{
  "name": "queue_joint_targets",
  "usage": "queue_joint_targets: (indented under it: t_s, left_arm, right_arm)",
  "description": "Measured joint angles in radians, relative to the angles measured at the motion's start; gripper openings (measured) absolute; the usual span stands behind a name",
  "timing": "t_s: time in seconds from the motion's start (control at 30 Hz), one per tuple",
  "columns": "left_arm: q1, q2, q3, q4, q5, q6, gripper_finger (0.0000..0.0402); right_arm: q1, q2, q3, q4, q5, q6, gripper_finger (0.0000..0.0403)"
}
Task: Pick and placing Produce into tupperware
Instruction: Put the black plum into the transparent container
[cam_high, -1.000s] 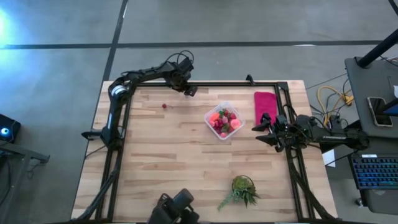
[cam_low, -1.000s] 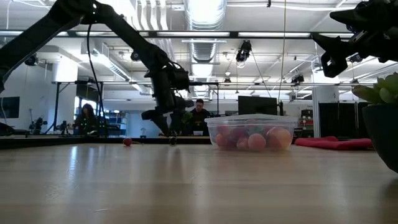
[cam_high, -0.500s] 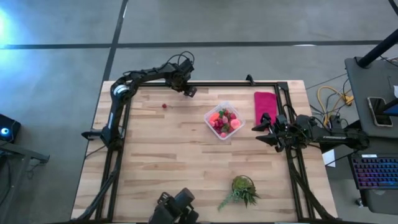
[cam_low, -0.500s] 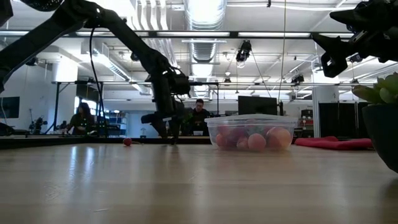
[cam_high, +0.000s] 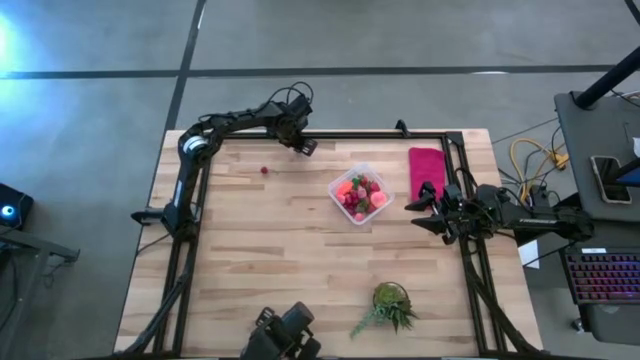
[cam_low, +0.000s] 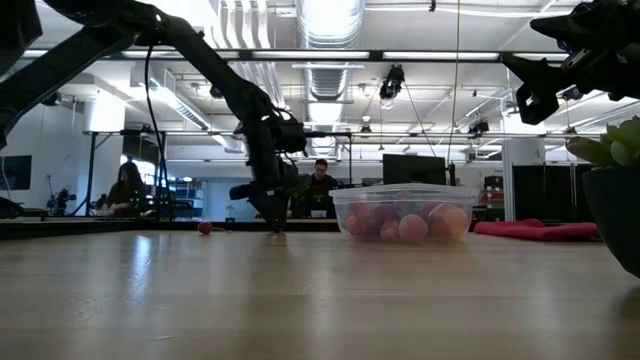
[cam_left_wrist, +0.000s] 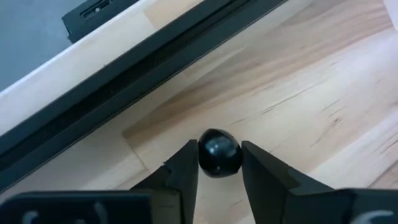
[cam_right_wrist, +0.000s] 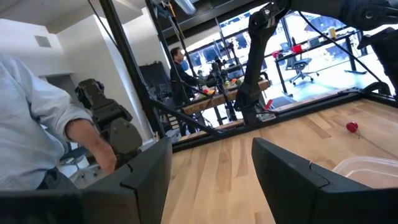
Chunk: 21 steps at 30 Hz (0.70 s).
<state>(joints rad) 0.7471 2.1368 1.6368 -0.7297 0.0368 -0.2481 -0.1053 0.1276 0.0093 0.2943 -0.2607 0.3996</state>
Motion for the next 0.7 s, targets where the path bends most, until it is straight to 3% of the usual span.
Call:
queue_joint_targets:
  t_s: [0.33, 0.57, 0.7]
  left_arm:
    - [-0.003, -0.015, 0.002, -0.027, 0.01, -0.002, 0.0089]
    - [-0.045, -0.159, 0.003, -0.004, 0.076, -0.006, 0.0089]
    - [-0.102, -0.258, -0.002, 0.038, 0.196, -0.007, 0.0089]
  right_arm:
    - [0.0, 0.0, 0.0, 0.0, 0.0, 0.0, 0.0215]
    - [0.0, 0.0, 0.0, 0.0, 0.0, 0.0, 0.0215]
    - [0.0, 0.0, 0.0, 0.0, 0.0, 0.0, 0.0215]
